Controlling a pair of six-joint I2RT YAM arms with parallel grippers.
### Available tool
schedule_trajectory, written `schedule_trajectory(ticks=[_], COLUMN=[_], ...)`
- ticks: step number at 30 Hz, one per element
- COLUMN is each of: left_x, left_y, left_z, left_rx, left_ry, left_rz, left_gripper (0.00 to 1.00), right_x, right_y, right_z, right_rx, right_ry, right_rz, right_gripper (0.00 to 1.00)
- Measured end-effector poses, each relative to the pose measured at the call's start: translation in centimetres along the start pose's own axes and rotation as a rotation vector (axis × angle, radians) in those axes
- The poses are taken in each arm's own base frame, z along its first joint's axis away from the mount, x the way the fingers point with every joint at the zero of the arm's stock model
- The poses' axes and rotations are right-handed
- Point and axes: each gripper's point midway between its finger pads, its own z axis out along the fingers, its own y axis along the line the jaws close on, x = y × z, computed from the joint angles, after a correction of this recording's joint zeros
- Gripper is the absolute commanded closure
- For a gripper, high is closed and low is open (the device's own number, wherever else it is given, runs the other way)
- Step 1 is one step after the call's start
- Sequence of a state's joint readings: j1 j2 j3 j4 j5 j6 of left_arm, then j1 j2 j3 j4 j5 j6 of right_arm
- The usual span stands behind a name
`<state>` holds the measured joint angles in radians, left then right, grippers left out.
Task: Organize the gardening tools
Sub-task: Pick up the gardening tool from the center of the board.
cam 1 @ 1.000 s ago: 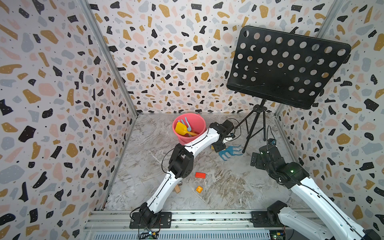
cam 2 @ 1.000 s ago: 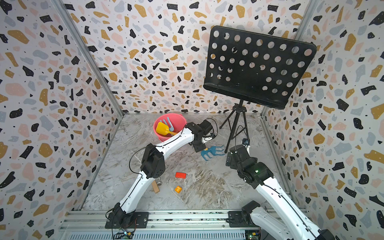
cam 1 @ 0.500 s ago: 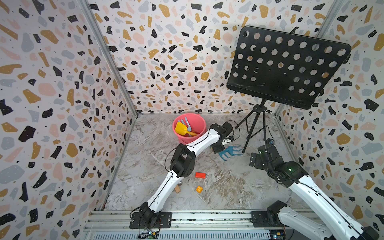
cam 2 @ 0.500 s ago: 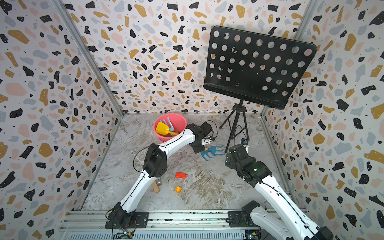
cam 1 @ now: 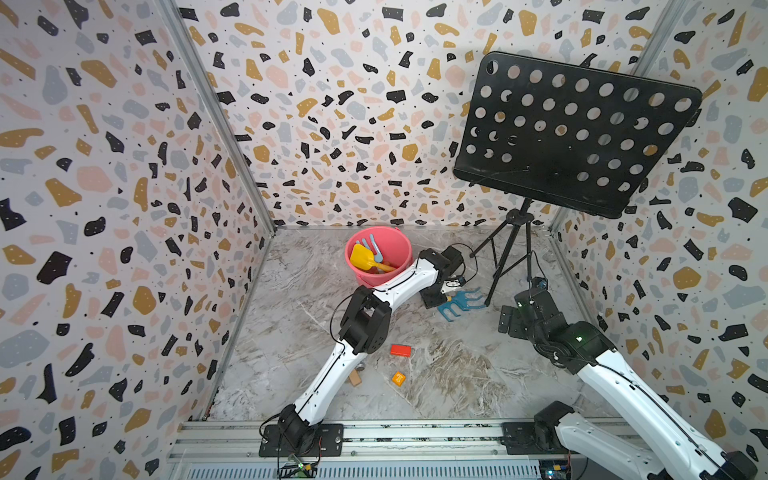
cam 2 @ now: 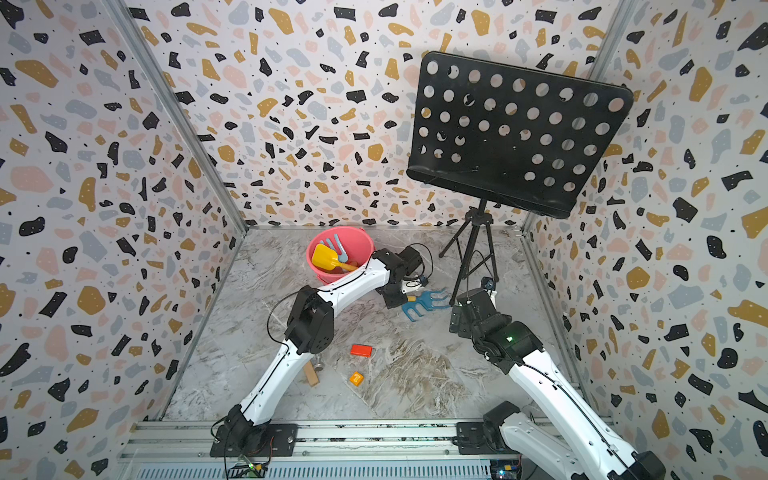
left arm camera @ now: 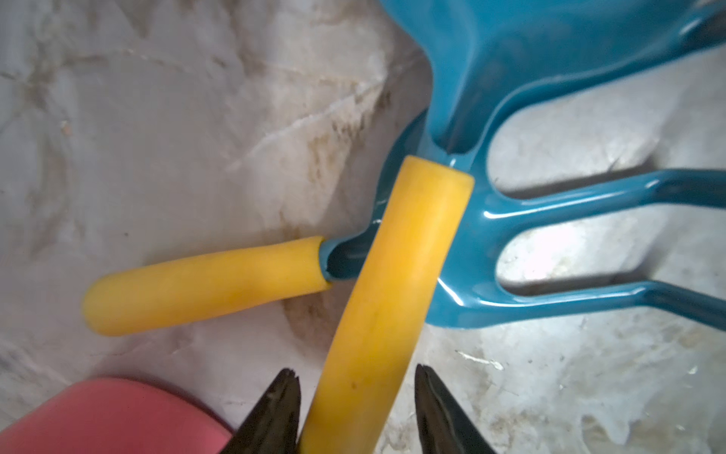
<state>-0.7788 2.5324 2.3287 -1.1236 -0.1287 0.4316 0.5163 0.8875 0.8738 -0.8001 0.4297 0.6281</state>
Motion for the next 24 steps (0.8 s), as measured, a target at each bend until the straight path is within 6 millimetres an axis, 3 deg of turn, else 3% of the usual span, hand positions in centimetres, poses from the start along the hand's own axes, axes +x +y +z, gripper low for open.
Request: schedule_trajectory(ticks=[3,18,24], left_x=[0.4,1.7,2.7], left_y=[-0.3,-1.9,-2.7], left_z=[0.4,0.6,-0.6], left_rx=[0.009,0.066,0.090], left_ry=[0.014,0.030,0.022], left_rz=[0.005,0.002,-0.035], left_gripper=[0.59,1.00,1.00], right_x=[0.0,0.1,0.0], right_y=[0.0,-0.2,-0.2], right_z=[0.0,-0.3,-0.5], right_rx=[0.000,-0.007,-0.016], right_ry=[0.000,-0.010,-0.019], right_rz=[0.000,0.014,0.023], right_gripper=[0.00,0.00,0.00])
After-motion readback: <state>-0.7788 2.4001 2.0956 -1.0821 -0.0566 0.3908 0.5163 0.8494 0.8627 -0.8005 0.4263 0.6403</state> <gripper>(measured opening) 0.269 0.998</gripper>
